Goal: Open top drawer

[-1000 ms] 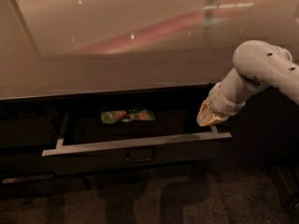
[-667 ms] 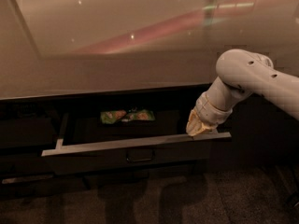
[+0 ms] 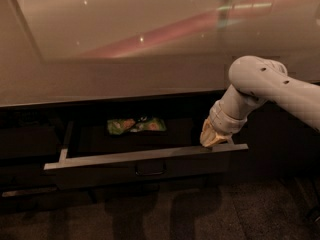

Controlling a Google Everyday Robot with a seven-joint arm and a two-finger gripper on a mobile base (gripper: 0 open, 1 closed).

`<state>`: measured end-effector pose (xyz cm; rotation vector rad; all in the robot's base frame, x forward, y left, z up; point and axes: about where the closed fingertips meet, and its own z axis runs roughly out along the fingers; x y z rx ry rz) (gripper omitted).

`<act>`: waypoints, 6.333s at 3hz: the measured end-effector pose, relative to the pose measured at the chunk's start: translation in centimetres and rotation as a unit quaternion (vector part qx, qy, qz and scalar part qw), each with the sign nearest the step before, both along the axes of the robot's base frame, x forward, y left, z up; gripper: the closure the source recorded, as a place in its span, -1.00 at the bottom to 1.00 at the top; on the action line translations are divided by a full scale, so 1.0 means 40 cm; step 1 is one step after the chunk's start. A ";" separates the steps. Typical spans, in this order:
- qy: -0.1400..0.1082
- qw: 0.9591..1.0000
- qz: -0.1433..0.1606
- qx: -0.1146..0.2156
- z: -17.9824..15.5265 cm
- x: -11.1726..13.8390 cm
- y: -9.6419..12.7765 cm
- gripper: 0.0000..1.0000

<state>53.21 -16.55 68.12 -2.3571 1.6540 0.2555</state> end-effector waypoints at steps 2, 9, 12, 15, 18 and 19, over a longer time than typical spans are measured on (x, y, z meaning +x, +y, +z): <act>0.012 1.000 -0.009 0.003 -0.013 0.015 -0.018 1.00; 0.053 0.998 0.022 0.022 -0.200 -0.316 -0.020 1.00; 0.017 0.999 0.025 0.028 -0.043 -0.286 0.013 1.00; 0.017 0.999 0.025 0.028 -0.043 -0.286 0.013 0.16; 0.017 0.999 0.025 0.028 -0.043 -0.286 0.013 -1.00; 0.017 0.999 0.025 0.028 -0.043 -0.286 0.013 -1.00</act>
Offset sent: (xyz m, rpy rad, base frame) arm 0.0172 -0.0198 -0.0088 0.0129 0.0542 -0.0507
